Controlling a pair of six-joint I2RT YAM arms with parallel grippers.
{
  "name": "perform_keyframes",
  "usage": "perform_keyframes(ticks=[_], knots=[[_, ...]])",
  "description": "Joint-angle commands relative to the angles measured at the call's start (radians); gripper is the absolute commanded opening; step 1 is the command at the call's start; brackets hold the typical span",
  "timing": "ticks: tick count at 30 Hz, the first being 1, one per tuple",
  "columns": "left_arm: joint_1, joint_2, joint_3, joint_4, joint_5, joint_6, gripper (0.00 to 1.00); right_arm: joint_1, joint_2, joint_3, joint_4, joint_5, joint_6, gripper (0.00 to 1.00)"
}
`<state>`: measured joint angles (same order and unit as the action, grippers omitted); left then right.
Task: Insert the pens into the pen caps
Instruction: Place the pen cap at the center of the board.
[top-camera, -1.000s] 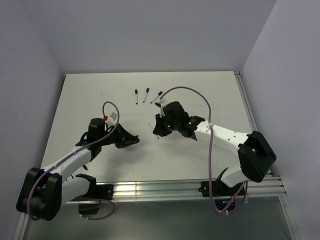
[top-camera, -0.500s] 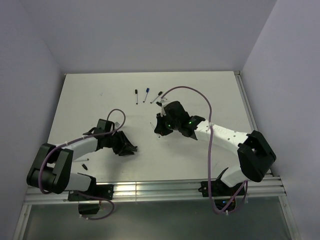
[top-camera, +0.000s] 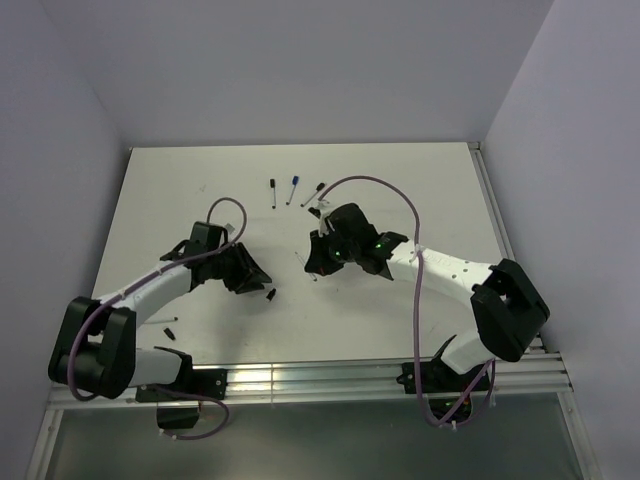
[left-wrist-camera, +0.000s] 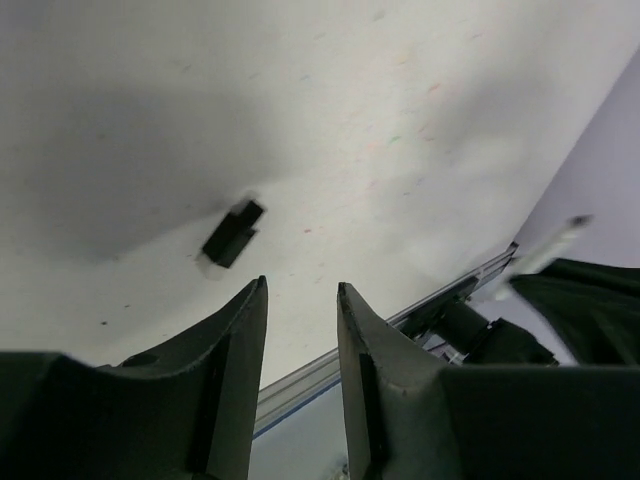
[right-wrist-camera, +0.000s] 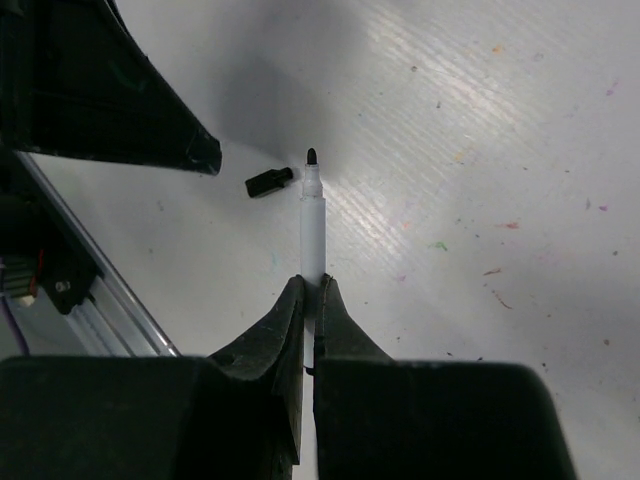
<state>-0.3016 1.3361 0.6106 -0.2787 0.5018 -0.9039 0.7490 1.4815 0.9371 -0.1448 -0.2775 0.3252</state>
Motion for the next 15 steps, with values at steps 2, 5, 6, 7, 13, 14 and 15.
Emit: perform_keyframes(ticks=[2,5,6,7,13,14,15], knots=[[0.002,-0.118,0.077,0.035,-0.049,-0.045,0.39,-0.004,-0.017,-0.012,0.074,-0.110,0.014,0.00],[0.001,-0.159,0.078,0.105,-0.062,-0.105,0.39,-0.004,-0.021,-0.015,0.102,-0.143,0.037,0.00],[0.001,-0.166,0.072,0.122,-0.068,-0.121,0.39,-0.004,-0.021,-0.014,0.111,-0.152,0.040,0.00],[-0.004,-0.178,0.068,0.145,-0.080,-0.131,0.39,-0.004,-0.021,-0.012,0.119,-0.176,0.054,0.00],[-0.063,-0.179,0.063,0.257,-0.115,-0.191,0.42,-0.004,-0.010,0.008,0.139,-0.226,0.095,0.00],[-0.073,-0.179,0.063,0.269,-0.121,-0.204,0.43,-0.004,-0.009,0.009,0.140,-0.238,0.100,0.00],[-0.080,-0.178,0.067,0.269,-0.126,-0.207,0.43,-0.004,-0.006,0.009,0.142,-0.236,0.104,0.00]])
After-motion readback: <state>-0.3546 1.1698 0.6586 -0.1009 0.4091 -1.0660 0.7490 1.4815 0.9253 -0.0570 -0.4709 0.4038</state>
